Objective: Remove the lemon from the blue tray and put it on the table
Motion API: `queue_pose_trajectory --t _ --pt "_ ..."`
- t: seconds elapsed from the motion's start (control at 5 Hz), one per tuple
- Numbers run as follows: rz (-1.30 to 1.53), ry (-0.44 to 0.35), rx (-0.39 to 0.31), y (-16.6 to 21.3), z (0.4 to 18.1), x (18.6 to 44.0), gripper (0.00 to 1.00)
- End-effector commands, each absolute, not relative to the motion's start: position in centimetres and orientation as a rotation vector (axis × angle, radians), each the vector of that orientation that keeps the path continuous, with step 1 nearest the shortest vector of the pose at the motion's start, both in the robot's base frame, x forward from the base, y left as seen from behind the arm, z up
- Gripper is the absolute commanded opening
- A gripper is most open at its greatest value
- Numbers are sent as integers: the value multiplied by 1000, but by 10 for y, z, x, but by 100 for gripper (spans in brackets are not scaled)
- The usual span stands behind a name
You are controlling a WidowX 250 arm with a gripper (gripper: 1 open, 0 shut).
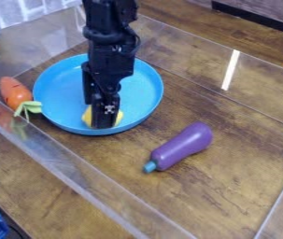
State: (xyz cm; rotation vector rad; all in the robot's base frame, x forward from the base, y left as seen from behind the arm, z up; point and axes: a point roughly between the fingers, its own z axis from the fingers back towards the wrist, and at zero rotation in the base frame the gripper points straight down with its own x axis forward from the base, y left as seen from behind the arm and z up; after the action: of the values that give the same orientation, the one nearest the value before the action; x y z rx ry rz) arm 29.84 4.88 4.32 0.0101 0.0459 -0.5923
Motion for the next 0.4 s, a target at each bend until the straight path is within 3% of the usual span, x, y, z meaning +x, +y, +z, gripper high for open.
queue_pose_trajectory --t 0.0,0.2 --pt "-571 -24 32 59 53 312 100" --pt "-561 -37 29 62 49 314 100"
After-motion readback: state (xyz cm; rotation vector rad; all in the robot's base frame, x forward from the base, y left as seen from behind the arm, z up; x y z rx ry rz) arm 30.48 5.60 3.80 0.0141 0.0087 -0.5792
